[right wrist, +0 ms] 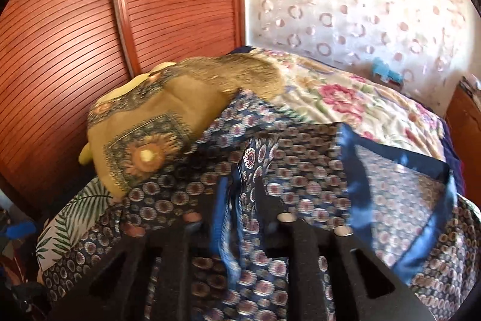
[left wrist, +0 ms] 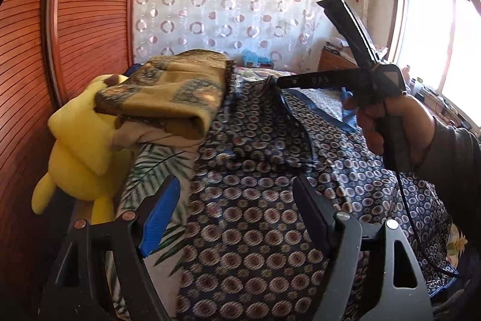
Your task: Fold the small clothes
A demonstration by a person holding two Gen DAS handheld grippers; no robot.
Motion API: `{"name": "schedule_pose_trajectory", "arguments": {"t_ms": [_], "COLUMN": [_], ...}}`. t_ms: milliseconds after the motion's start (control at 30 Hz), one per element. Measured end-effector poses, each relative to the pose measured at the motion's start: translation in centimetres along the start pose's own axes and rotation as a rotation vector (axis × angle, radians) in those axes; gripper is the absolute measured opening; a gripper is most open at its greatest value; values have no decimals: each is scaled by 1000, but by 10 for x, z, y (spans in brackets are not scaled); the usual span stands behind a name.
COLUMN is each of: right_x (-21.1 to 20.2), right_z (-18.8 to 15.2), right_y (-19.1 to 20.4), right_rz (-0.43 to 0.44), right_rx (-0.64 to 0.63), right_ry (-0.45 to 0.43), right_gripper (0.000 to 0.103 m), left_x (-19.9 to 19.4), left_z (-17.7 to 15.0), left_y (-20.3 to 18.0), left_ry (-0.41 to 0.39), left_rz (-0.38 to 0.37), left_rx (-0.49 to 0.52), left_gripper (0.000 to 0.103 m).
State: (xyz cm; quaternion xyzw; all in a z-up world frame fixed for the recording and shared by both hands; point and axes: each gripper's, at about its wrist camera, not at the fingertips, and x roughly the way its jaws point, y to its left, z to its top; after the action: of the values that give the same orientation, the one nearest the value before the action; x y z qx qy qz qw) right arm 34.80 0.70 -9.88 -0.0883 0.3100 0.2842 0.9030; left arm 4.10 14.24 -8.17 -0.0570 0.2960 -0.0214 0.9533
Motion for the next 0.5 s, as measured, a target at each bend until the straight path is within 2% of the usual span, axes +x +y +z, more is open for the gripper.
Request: {"name": "schedule_pose_trajectory", "arguments": {"t_ms": [33, 67, 167, 367, 500], "right_x": [-2, -4, -25, -74, -113], "right_z": [-2, -5, -20, -71, -97], "right_y": [-4, -11, -19, -49, -70], "right_rz": [-5, -3, -32, -88, -118], "right_rx": [6, 15, 12, 32, 79], "right_ry": [-4, -7, 10, 46, 50], "right_gripper": [60, 62, 62, 62, 62], "left_x": [3, 6, 16, 40, 61], "left_z": [2, 4, 10, 22, 30], "left_y": [-2, -5, -16, -49, -74], "left_ry": [3, 7, 21, 48, 87], "left_rz": [-6, -11, -27, -62, -102], "left_rx": [3, 7, 27, 97, 132], "left_gripper": [78, 78, 78, 78, 78]}}
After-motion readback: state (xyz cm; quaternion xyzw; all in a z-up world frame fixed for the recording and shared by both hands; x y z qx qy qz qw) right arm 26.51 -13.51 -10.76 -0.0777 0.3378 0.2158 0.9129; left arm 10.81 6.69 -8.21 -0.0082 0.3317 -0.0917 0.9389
